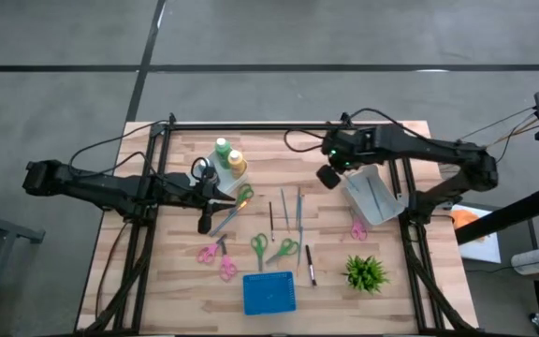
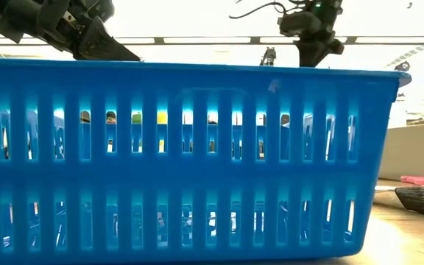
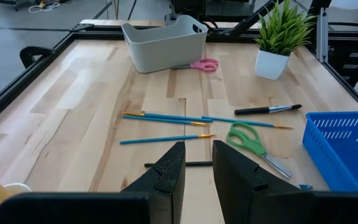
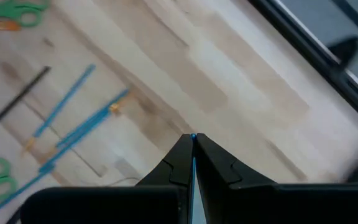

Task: Pick & Place Paint Supplies
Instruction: Put the blue paintbrush into the gray bin

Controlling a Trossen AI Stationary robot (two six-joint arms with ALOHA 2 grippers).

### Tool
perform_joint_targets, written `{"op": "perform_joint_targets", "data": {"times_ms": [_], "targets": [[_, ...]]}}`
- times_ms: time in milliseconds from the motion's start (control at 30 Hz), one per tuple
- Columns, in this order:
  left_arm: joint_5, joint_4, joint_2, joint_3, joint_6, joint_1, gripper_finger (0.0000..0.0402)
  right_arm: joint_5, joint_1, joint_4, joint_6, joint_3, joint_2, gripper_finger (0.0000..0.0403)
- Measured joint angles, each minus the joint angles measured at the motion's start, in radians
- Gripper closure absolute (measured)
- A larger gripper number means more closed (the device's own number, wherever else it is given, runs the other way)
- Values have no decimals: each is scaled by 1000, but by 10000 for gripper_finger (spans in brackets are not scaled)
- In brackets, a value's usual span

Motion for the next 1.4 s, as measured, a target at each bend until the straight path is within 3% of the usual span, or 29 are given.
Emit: {"op": "perform_joint_targets", "data": {"times_ms": [433,767,1400], "targets": [[0,-15,0,0,0,0,319,80,6,3,211,-317,-210,394],[0,-15,0,0,0,0,319,104,6,106,265,-544,-353,394],[0,-15,0,0,0,0,319,46,6,320,317,-742,-331,394]]}}
